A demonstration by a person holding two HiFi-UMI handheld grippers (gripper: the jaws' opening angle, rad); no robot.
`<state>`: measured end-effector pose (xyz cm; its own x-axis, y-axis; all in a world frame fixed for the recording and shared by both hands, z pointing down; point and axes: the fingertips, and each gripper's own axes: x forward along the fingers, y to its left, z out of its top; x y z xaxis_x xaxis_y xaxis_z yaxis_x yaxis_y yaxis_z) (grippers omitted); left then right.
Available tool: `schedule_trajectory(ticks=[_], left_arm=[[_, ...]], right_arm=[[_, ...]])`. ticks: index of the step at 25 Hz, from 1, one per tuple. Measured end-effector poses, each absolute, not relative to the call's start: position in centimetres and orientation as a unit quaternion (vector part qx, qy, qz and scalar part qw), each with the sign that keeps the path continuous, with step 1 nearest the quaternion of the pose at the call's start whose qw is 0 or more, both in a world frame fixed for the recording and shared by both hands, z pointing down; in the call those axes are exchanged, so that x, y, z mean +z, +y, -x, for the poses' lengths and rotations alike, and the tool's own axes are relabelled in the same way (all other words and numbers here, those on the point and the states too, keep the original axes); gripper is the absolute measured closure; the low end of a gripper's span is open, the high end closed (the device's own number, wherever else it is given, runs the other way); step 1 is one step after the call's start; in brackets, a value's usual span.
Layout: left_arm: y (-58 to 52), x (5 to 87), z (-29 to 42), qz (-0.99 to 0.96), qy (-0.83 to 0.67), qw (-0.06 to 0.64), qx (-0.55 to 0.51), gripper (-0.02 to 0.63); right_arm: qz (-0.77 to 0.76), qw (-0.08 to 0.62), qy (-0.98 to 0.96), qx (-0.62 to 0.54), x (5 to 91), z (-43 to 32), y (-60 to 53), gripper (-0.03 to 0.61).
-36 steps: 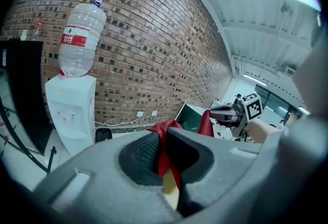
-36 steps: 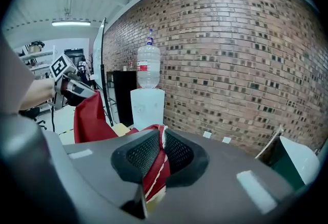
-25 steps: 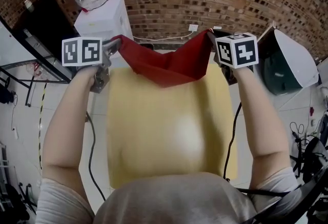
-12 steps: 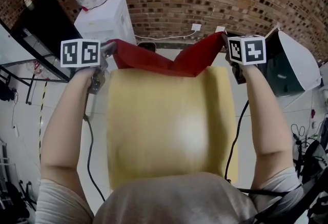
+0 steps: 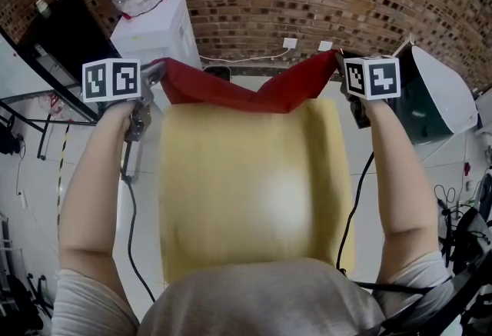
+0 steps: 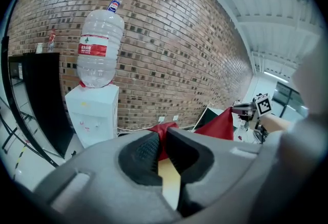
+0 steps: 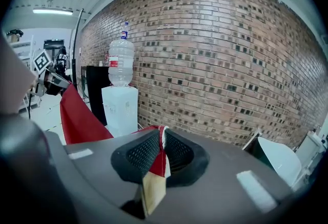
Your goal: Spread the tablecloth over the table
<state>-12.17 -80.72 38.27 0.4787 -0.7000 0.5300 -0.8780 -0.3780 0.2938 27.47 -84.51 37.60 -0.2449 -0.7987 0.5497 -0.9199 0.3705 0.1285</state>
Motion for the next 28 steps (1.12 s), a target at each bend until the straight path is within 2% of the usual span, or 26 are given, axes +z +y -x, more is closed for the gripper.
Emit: schedule_trajectory(ticks=[17,28], left_arm=[[-67.9,37.5,14.3,-0.820,-0.475,0.268,0.175,0.601],[-56.6,41.1,14.5,-0.826,-0.449,0.274,0.205,0.601]], right_arm=[[-0.577,0.262,-0.762,0.134,37.0,-30.6,-71.0,0.549],[-0.596,0.267,-0.733,0.189,41.6,-33.5,-59.6,0.548]])
